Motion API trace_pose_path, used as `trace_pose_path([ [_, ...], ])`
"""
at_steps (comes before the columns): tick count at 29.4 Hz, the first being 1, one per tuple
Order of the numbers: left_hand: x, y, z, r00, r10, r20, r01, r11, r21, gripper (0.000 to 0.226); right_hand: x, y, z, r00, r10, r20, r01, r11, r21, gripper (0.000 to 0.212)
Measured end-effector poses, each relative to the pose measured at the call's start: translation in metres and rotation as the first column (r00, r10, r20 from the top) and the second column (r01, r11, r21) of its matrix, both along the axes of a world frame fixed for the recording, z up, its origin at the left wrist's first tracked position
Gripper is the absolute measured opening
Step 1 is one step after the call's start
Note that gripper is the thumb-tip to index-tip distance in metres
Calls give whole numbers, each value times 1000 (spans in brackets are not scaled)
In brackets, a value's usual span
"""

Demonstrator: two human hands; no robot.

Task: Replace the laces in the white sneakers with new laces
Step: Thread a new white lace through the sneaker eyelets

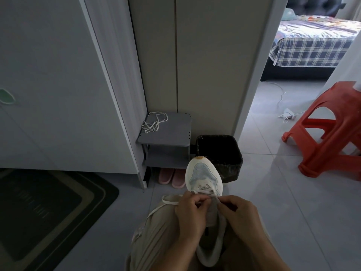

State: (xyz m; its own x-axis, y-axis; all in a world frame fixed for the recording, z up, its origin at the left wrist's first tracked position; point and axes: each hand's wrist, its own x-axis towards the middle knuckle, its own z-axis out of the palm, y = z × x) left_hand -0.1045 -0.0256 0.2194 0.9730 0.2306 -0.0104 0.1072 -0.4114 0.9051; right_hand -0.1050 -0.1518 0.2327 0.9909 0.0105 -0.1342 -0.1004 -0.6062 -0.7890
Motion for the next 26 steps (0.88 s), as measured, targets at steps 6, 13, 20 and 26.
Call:
trace_pose_path([
  [6, 2, 1, -6, 999, -11, 41, 10, 999, 36, 8, -2, 2, -2, 1000, 19, 20, -19, 999, -31, 16],
  [13, -1, 0, -4, 999, 8, 36, -5, 996, -90, 6, -2, -1, -5, 998, 16, 62, -13, 999, -49, 15],
  [20, -2, -6, -10, 995, 7, 103, -19, 993, 116, 5, -4, 7, -9, 993, -16, 117, 25, 996, -80, 23],
  [26, 1, -2, -12, 994, -10, 107, -3, 993, 121, 4, -7, 4, -22, 946, 45, 320, 28, 975, -220, 14],
])
